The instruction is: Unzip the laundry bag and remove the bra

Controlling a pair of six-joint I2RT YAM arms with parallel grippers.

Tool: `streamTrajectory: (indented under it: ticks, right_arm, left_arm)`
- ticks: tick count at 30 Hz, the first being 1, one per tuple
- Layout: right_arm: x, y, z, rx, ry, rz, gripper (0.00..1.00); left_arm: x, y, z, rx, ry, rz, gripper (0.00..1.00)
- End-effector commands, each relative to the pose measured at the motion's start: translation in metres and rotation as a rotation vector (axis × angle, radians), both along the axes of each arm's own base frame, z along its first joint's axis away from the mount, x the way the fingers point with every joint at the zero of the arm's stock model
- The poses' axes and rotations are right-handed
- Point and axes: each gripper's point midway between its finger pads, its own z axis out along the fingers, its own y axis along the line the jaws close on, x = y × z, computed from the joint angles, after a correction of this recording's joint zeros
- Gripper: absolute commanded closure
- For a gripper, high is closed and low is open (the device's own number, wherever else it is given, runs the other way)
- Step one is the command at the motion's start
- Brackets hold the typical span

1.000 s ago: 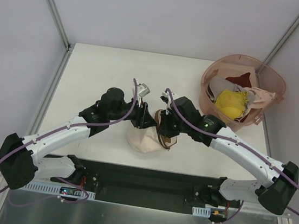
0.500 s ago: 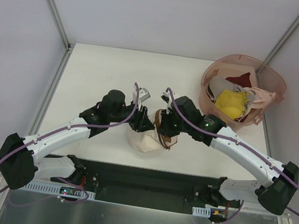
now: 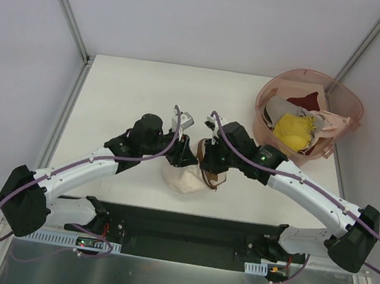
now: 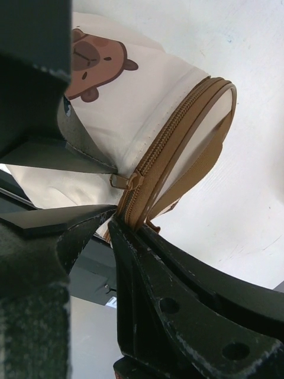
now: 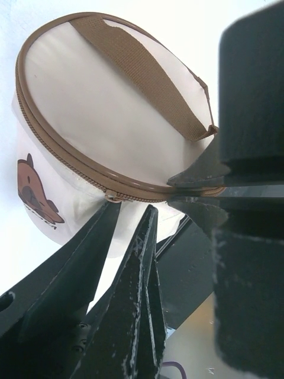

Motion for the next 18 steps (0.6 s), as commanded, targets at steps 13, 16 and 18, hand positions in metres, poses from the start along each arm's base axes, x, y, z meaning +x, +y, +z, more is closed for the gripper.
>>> streamTrajectory:
  ticks: [13,16,18]
  right_arm:
    - [0.001,0.008,0.015,0.065,-0.023,0.014,0.99]
    - [0.001,0.009,0.014,0.066,-0.021,0.015,0.99]
    - [0.002,0.009,0.013,0.067,-0.020,0.013,0.99]
  left_arm:
    - [0.010,-0.010,0.034,-0.071,-0.078,0.020,0.92]
    - [0.011,-0.009,0.037,-0.074,-0.086,0.027,0.99]
    - [0.011,-0.010,0.038,-0.077,-0.084,0.027,1.00]
